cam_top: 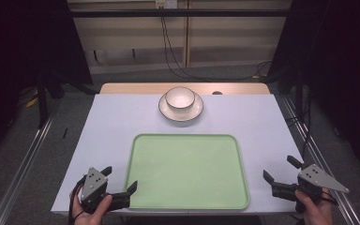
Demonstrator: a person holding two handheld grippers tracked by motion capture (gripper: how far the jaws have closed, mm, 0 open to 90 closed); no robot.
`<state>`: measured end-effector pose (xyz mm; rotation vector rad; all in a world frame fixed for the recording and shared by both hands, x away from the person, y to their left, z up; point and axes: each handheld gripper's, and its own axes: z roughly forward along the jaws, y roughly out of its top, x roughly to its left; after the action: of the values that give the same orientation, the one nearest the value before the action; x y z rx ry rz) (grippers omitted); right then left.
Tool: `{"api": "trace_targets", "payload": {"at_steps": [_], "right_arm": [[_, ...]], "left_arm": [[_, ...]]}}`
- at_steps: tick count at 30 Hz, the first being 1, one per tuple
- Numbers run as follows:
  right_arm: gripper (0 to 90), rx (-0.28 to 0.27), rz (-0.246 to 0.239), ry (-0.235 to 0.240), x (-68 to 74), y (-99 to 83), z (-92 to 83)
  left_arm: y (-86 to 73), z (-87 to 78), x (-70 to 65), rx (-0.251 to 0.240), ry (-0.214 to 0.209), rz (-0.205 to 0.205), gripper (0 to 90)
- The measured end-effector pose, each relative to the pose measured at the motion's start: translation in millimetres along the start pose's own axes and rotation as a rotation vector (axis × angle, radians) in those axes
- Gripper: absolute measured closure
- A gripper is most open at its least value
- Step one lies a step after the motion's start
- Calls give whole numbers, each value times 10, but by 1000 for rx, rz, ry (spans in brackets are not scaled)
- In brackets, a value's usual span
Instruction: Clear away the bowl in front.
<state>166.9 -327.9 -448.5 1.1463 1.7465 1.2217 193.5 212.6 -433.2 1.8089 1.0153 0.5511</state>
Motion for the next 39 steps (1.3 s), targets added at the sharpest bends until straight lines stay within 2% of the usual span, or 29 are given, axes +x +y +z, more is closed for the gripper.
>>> {"api": "trace_targets", "payload": {"at_steps": [1,2,5,6,13,18,21,22,24,25,27,28,30,37,39], "right_arm": [[27,0,0,0,0,0,0],[28,36,-1,-11,3,-11,24],[28,33,-4,-14,5,-10,41],[28,37,-5,-3,4,-9,43],[28,40,-9,13,12,-10,44],[31,54,-15,25,23,-11,72],[30,59,-20,34,25,-15,69],[30,77,-31,46,36,-25,69],[30,66,-29,50,40,-21,69],[30,63,-30,48,36,-20,74],[30,66,-29,47,33,-20,75],[30,63,-31,47,33,-18,80],[30,66,-29,47,34,-18,83],[21,69,-27,46,28,-17,80],[21,64,-23,48,26,-16,81]], "left_arm": [[0,0,0,0,0,0,27],[0,9,-3,2,-19,5,27],[3,6,-20,0,-21,2,27],[7,-5,-21,1,-34,21,26],[15,-14,-52,-8,-35,34,25],[43,9,-144,-4,-57,47,23],[52,32,-167,0,-71,40,26],[63,54,-182,-1,-91,36,24],[83,69,-187,-5,-93,27,26],[94,83,-177,-11,-112,11,25],[109,89,-171,-9,-113,13,28],[143,104,-170,-6,-107,31,27],[165,116,-167,-3,-120,32,27],[302,147,-234,-15,-130,85,21],[332,168,-256,-26,-141,75,22]]}}
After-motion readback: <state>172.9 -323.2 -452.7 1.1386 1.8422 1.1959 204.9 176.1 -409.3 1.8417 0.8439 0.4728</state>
